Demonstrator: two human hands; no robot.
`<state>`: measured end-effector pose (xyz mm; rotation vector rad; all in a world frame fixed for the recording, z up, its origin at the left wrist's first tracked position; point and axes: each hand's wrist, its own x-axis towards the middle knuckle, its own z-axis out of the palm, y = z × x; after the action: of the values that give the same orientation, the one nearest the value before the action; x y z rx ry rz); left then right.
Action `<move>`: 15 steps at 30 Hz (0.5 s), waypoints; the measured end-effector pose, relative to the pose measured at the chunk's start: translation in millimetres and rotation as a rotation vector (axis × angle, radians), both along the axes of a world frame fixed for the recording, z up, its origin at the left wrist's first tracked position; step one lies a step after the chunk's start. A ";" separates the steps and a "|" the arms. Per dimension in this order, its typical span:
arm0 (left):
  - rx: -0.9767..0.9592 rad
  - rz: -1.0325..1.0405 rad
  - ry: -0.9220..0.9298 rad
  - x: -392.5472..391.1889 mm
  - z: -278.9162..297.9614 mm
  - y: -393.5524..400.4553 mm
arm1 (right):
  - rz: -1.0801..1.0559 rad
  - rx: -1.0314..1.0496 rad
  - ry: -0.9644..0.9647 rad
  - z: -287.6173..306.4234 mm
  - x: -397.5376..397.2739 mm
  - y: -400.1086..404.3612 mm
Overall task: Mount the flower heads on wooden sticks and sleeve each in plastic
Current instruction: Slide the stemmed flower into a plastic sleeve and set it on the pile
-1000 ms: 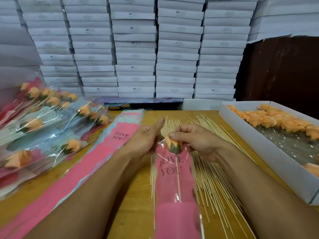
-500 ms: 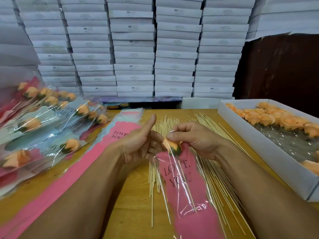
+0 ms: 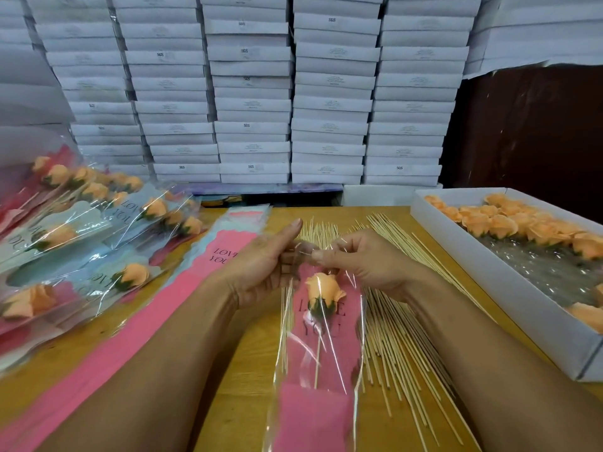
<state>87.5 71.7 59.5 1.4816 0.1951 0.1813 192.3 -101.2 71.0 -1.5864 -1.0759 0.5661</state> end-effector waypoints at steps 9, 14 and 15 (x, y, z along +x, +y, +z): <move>0.099 -0.312 0.162 -11.8 -4.0 -8.5 | -0.308 0.219 0.088 0.4 18.4 -4.1; 0.113 -0.409 0.232 -16.0 -0.2 -15.3 | -0.493 0.362 0.128 -0.9 24.5 -2.7; 0.122 -0.389 0.231 -15.4 0.1 -15.0 | -0.518 0.365 0.117 -2.2 25.4 -1.8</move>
<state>72.1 56.7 59.6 1.6311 0.0788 -0.2969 217.7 -103.0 68.7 -1.4107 -0.5994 0.1004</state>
